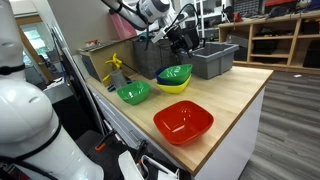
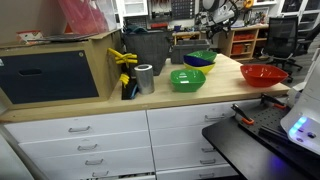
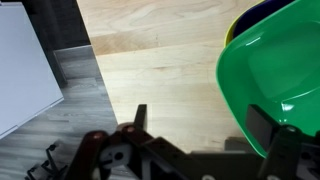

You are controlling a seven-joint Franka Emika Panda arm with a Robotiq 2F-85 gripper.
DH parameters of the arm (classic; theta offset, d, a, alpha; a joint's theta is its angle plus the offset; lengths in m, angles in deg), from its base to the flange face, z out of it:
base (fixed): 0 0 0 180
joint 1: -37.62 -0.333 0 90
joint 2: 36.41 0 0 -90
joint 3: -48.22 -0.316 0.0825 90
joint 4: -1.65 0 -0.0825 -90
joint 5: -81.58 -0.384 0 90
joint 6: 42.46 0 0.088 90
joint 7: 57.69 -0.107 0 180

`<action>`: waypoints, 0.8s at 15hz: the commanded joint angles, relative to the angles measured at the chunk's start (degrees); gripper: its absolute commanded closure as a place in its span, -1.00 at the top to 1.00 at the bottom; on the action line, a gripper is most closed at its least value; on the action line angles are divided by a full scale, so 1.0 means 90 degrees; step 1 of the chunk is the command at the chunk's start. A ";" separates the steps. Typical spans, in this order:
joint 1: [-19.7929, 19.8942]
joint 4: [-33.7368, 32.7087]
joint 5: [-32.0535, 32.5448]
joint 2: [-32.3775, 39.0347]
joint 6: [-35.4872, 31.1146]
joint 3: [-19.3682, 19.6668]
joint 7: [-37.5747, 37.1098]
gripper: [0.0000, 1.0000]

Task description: Pick up the green bowl from the stack of bowls and place it on the counter

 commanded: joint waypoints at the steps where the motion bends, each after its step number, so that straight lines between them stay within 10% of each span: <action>1: -0.0093 0.0466 0.0112 -0.0171 -0.0308 0.0041 -0.0600 1.00; 12: -0.0158 0.0554 0.0022 0.0441 -0.0874 0.0048 -0.0990 1.00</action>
